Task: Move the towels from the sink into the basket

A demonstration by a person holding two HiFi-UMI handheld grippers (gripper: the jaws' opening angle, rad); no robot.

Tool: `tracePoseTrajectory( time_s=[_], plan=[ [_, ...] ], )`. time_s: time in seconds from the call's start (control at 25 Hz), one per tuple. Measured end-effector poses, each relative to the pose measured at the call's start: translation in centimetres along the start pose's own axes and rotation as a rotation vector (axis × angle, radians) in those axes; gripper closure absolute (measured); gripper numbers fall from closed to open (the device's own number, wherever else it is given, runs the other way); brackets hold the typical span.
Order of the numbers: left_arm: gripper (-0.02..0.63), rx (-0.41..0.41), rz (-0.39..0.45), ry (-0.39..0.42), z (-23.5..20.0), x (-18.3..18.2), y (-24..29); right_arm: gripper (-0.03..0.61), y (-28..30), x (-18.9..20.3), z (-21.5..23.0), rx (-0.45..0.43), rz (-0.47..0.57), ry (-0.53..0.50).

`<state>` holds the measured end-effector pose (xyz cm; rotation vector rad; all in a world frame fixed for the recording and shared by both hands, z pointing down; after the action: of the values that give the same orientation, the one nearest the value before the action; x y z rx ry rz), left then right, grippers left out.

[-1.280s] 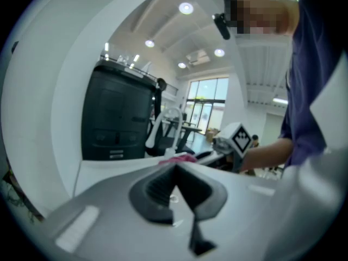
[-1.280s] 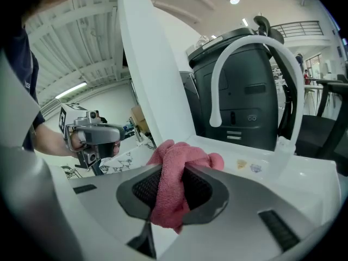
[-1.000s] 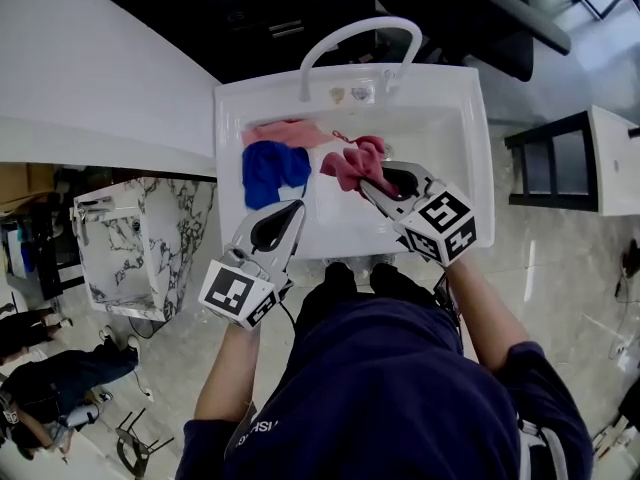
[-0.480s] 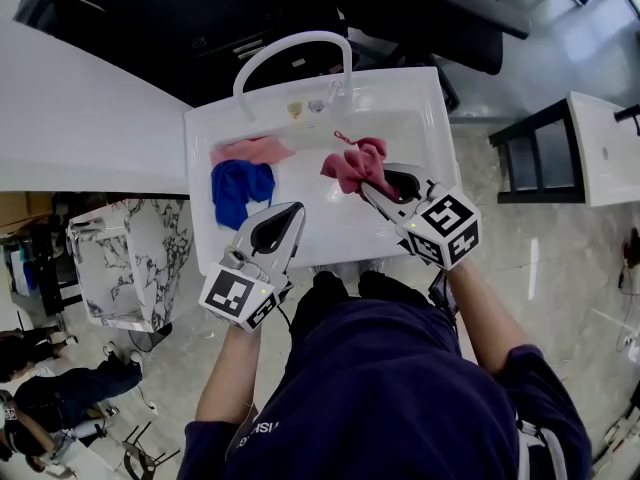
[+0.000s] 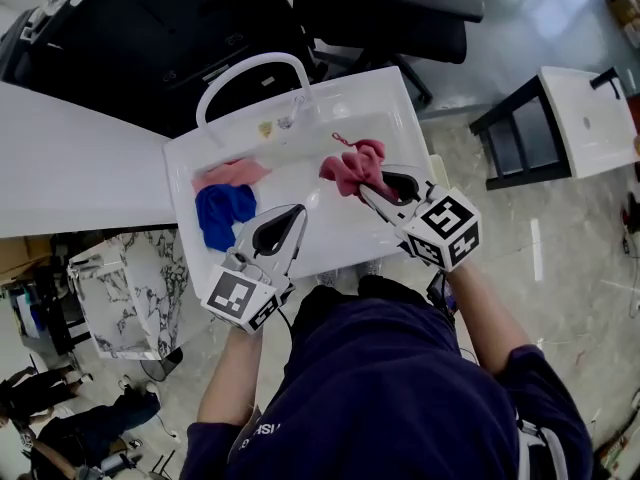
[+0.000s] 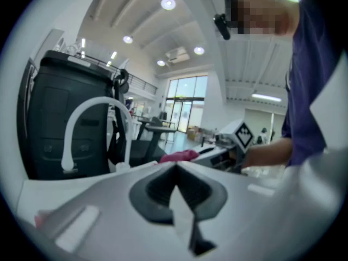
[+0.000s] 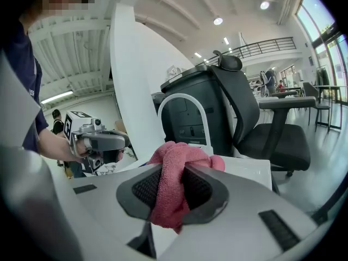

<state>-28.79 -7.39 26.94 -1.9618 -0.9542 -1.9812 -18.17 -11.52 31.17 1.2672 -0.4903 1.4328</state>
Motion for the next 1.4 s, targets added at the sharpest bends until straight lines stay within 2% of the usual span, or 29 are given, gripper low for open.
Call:
tracePoseTrajectory(
  time_s=[0.6,0.92,1.4],
  plan=[
    [0.612,0.264,-0.003,0.052,-1.8,1.3,-3.0,0.495,1.6,1.9,-5.7,0.243,0.066,0.102],
    [0.612,0.366,0.020,0.072,-1.3,1.1,-4.2,0.495,0.7,2.5,-7.8,0.351,0.091,0.118],
    [0.612,0.506,0.019,0.108,3.3,1.2,-4.0,0.495,-4.6,5.0,-10.0,0.489,0.130,0.159]
  ],
)
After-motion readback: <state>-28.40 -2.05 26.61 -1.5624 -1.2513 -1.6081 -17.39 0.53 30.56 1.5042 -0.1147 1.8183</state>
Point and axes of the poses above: the fingertips, and each gripper's own axes: y forward along the fingers, z to its right, x out of its underside, the point moved 1 cm from there along -y, backward along the fingers, and after that the axes turned 13 degrees about -x, right-handed, at the moved point
